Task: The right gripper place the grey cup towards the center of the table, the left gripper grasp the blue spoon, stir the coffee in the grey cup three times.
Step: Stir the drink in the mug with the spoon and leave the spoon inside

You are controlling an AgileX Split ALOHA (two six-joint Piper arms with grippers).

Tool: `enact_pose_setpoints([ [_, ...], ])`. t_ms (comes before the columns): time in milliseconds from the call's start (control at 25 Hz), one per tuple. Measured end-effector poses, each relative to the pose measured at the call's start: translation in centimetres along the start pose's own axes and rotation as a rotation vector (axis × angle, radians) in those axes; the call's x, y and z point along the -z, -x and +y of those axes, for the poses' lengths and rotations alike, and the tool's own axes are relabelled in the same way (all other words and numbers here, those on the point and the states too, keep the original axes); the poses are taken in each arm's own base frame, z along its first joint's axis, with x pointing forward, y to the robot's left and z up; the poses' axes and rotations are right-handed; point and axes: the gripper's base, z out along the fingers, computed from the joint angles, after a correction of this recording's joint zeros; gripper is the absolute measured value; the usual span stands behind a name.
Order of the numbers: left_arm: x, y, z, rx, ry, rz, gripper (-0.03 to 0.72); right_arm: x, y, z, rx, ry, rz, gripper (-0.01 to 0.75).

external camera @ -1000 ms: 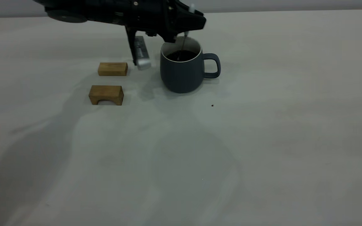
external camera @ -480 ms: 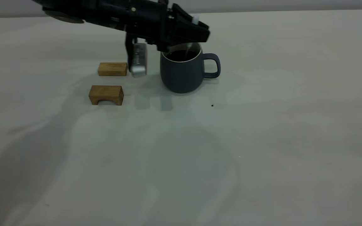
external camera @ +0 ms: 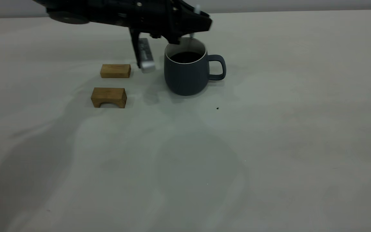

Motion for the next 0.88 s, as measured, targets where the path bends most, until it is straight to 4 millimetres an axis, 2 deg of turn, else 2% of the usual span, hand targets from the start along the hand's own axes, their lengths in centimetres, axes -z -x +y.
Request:
enact_pose_setpoints([
  [120,-0.7,-0.2,0.9,-0.021,0.049,0.000,0.127,0.0,0.0,0.0,0.000,0.000,0.000,0.510],
  [320,-0.7,-0.3,1.3,-0.036,0.090,0.011,0.127,0.0,0.0,0.0,0.000,0.000,0.000,0.510],
  [560,-0.6,-0.2,1.2,-0.039,0.093,0.010,0.127,0.0,0.0,0.0,0.000,0.000,0.000,0.510],
  [880,0.7,0.8,0.6,-0.078,0.108,-0.052,0.130,0.0,0.0,0.0,0.000,0.000,0.000,0.510],
])
